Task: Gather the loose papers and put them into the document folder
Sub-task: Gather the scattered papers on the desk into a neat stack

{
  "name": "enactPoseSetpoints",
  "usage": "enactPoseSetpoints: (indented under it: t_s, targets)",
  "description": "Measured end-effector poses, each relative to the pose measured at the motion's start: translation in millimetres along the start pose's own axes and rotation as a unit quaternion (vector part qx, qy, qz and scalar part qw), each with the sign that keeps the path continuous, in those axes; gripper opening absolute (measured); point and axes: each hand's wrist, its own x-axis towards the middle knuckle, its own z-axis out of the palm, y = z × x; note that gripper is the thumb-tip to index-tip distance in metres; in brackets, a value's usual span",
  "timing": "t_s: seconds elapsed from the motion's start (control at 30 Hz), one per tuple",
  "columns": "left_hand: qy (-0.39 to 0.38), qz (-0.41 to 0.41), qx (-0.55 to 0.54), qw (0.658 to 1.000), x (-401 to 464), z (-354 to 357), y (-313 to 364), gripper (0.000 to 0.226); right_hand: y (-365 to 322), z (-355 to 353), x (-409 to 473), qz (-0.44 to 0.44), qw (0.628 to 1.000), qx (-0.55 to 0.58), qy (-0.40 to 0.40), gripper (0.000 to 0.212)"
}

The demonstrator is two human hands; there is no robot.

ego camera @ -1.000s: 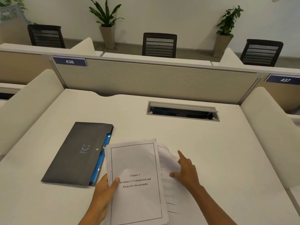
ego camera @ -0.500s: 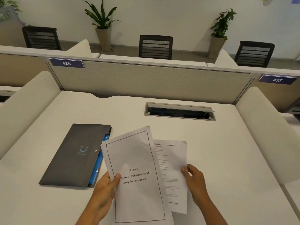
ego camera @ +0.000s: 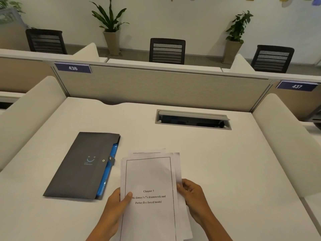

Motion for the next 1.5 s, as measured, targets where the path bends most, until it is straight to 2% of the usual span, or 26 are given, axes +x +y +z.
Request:
enactPoseSetpoints:
  t_s: [0.17,0.3,0.43,0.53,0.63,0.7,0.73,0.77,0.83,0.9,1.03,1.17,1.33,1.5]
  targets:
    - [0.02,-0.022,0.034,0.999,2.8,1.6,-8.8,0.014,3.1,19.1,-7.6,0.034,0.999,-0.02,-0.032,0.02]
    - [0.014,-0.045,0.026,0.999,5.5,-0.4,-14.6,0.019,7.7,26.1,-5.2,0.052,0.995,-0.029,-0.082,0.034]
    - [0.056,-0.044,0.073,0.995,4.2,-4.1,-15.0,0.038,9.3,30.8,2.8,0.077,0.989,-0.046,-0.119,0.024]
    - [0.092,-0.016,0.102,0.99,2.8,-8.2,-13.3,0.025,2.2,30.5,18.0,0.09,0.98,-0.09,-0.152,0.034]
    - [0.14,-0.027,0.116,0.983,7.2,-14.2,-13.3,0.056,-8.6,31.4,45.0,0.056,0.978,-0.185,-0.082,0.045]
    - [0.158,-0.014,0.117,0.98,9.1,-19.0,-12.4,0.05,-15.8,32.0,66.2,-0.029,0.945,-0.327,-0.001,0.033]
    - [0.166,-0.007,0.115,0.979,10.2,-22.0,-13.7,0.044,-20.0,33.2,76.0,-0.063,0.923,-0.378,0.022,0.026]
    - [0.175,0.0,0.109,0.978,10.8,-25.6,-15.1,0.038,-24.8,35.1,85.1,-0.085,0.909,-0.408,0.021,0.028]
    - [0.19,0.005,0.099,0.977,11.1,-32.6,-16.5,0.026,-35.2,39.8,101.2,-0.102,0.877,-0.469,-0.017,0.051]
    - [0.195,0.013,0.105,0.975,13.7,-40.1,-17.7,0.017,-42.5,43.3,117.2,-0.11,0.828,-0.548,-0.048,0.075]
    - [0.192,0.007,0.11,0.975,21.8,-48.9,-19.8,0.025,-51.3,48.8,139.2,-0.091,0.772,-0.619,-0.114,0.12]
    - [0.194,0.001,0.094,0.976,28.5,-50.6,-21.3,0.013,-48.2,46.5,148.3,-0.072,0.73,-0.663,-0.147,0.133]
    - [0.195,0.004,0.068,0.978,34.0,-45.7,-16.6,0.025,-36.8,40.0,142.3,-0.097,0.762,-0.631,-0.109,0.127]
    - [0.186,0.01,0.04,0.982,33.9,-39.9,-11.7,0.026,-17.8,29.1,122.2,-0.071,0.841,-0.536,0.006,0.108]
